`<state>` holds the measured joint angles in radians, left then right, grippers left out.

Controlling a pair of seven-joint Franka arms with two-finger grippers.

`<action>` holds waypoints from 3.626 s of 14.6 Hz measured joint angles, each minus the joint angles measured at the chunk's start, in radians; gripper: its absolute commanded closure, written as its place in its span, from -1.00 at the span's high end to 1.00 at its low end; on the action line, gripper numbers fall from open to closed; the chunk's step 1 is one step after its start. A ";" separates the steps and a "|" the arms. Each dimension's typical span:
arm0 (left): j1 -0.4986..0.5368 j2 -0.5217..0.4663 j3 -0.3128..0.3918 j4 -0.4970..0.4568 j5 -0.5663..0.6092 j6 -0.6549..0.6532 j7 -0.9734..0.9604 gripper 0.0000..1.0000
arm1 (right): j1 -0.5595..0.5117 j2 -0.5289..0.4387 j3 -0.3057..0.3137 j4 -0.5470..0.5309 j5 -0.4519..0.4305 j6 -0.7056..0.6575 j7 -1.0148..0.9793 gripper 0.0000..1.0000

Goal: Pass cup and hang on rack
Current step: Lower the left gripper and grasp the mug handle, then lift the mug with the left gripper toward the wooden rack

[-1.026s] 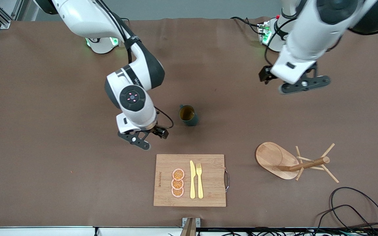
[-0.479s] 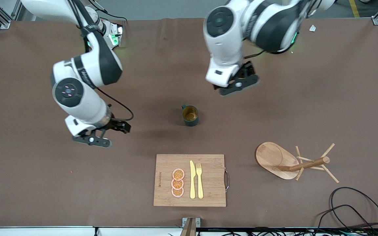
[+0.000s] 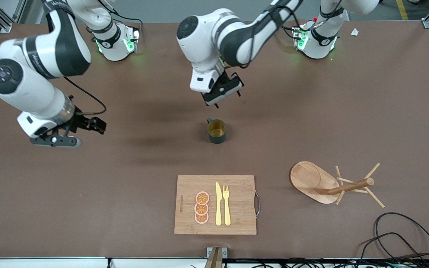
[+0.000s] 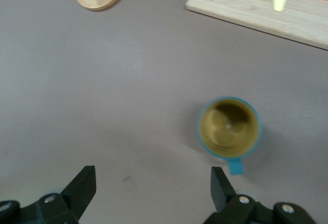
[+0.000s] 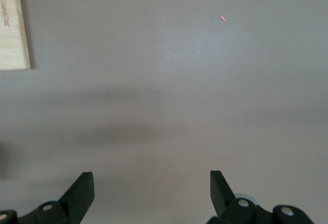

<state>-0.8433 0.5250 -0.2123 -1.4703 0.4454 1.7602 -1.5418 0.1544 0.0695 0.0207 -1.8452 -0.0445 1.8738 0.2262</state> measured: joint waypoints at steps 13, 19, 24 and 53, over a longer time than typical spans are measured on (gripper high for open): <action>-0.170 0.366 0.015 0.109 0.443 0.160 -0.536 0.54 | -0.302 -0.277 0.000 -0.107 -0.004 -0.087 -0.457 1.00; -0.166 0.369 0.026 0.116 0.459 0.160 -0.537 0.38 | -0.280 -0.278 0.029 -0.010 0.006 -0.133 -0.435 1.00; -0.151 0.369 0.035 0.123 0.462 0.159 -0.536 0.32 | -0.244 -0.276 0.031 0.005 0.007 -0.186 -0.295 1.00; 0.325 0.019 0.020 0.234 -0.272 0.208 -0.020 -0.99 | -0.225 -0.267 0.030 0.126 0.007 -0.313 -0.294 1.00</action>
<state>-0.5183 0.5442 -0.1921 -1.2365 0.1736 1.9683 -1.5615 -0.0705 -0.1975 0.0503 -1.7189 -0.0375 1.5604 -0.0677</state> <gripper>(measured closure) 0.789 0.000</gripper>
